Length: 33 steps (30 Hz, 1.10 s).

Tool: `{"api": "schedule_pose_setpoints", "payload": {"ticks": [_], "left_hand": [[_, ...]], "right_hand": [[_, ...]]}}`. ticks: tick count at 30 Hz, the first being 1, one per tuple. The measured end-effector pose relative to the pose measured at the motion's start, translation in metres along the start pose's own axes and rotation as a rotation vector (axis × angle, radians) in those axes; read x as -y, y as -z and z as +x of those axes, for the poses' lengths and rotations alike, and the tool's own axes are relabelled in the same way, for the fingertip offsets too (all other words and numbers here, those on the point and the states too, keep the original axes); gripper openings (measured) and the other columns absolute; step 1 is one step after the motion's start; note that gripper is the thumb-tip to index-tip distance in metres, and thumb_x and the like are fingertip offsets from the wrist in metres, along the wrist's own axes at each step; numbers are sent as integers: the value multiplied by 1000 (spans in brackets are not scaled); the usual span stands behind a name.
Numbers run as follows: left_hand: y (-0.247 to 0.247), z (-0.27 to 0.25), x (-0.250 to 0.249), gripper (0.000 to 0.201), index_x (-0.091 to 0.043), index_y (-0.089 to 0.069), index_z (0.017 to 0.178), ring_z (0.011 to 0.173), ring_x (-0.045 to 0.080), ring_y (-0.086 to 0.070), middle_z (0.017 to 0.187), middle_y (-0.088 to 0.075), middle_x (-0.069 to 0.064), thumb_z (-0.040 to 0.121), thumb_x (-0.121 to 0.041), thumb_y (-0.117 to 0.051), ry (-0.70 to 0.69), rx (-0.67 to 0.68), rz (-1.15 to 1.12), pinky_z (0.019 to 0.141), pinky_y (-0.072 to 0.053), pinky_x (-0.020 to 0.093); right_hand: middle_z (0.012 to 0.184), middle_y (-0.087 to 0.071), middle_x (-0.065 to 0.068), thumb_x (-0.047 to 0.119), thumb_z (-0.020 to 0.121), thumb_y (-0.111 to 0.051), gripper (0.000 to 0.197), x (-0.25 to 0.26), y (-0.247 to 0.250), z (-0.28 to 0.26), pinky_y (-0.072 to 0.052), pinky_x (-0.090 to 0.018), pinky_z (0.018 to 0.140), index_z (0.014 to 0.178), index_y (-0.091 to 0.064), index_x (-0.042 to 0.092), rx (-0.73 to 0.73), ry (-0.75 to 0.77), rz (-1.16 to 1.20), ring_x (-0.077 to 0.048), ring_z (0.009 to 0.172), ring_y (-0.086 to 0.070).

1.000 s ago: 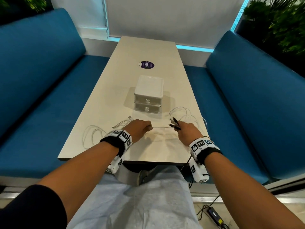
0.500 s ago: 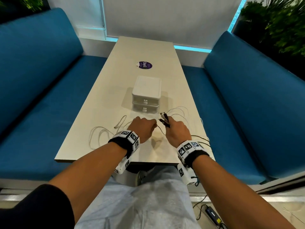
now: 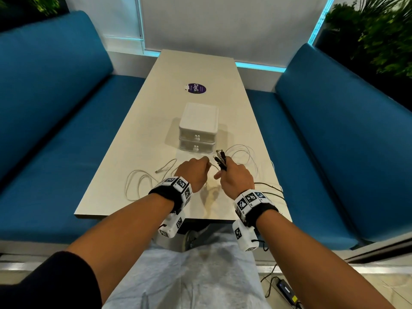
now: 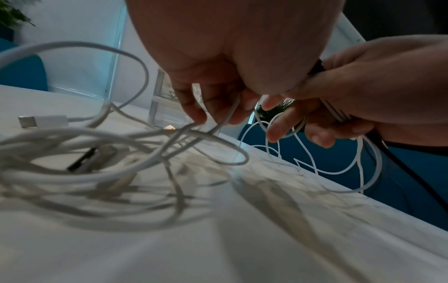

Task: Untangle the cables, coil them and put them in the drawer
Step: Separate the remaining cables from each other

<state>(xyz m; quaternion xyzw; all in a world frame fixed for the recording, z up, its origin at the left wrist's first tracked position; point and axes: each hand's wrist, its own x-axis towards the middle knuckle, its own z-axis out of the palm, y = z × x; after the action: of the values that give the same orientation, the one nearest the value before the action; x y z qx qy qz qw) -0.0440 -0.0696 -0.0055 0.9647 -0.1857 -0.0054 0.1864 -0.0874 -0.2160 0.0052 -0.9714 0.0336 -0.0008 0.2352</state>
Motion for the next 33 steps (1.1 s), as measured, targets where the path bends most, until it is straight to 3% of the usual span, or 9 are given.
{"api": "schedule_pose_setpoints", "payload": {"ticks": [5,8,10,14,19,22,26,29,33], "left_hand": [[0,-1,-6,17,-18,-54,97,79,31,-61,88,-64,6,100,-18,-38,-10,78,-93,70,-49,39],[-1,-3,-1,15,-23,-49,90,72,29,-59,71,-55,-6,96,-11,-41,-41,111,-203,68,-48,38],[-4,-2,5,14,-23,-49,88,71,30,-59,69,-55,-5,99,-17,-43,-64,139,-209,67,-49,39],[-4,3,29,31,-16,-61,97,85,32,-61,89,-66,9,103,-39,-42,-138,140,37,74,-45,36],[-12,5,50,35,-26,-60,102,94,32,-54,99,-60,2,103,-46,-32,-156,132,212,84,-38,36],[-12,3,37,32,-22,-61,108,98,28,-51,101,-61,2,107,-35,-31,-212,114,302,89,-29,35],[-14,5,31,29,-23,-61,105,93,28,-55,98,-63,3,106,-30,-33,-208,74,321,87,-26,36],[-15,7,22,27,-21,-60,100,83,29,-60,87,-68,4,104,-31,-36,-202,85,315,86,-25,37],[-14,5,11,25,-27,-51,85,75,25,-56,77,-64,-1,104,-27,-34,-248,90,320,87,-26,39]], "right_hand": [[78,-74,12,14,89,-37,25,2,2,5,-57,-35,66,103,-54,26,143,7,166,-15,58,-69],[78,-74,14,12,88,-40,27,-2,6,7,-55,-36,76,100,-58,27,157,25,101,-17,82,-66],[83,-74,13,15,86,-43,24,-6,7,8,-54,-39,79,98,-57,29,170,32,-3,-20,90,-63],[97,-66,-6,20,89,-48,30,-22,16,8,-52,-37,70,118,-51,27,128,-1,-293,-31,82,-62],[88,-57,-6,13,92,-40,36,-48,20,7,-45,-35,64,127,-48,22,70,-135,-397,-28,74,-55],[97,-62,-10,15,95,-40,31,-42,17,6,-44,-35,66,124,-50,18,30,-177,-337,-32,83,-61],[98,-64,-14,21,93,-49,32,-26,14,6,-45,-36,67,125,-48,19,-38,-165,-170,-37,87,-61],[95,-66,-10,26,83,-54,32,-10,7,5,-53,-40,73,114,-55,22,65,-68,-41,-35,85,-61],[90,-71,-3,31,68,-42,36,0,-2,6,-54,-44,80,100,-55,23,201,-10,-32,-31,90,-63]]}}
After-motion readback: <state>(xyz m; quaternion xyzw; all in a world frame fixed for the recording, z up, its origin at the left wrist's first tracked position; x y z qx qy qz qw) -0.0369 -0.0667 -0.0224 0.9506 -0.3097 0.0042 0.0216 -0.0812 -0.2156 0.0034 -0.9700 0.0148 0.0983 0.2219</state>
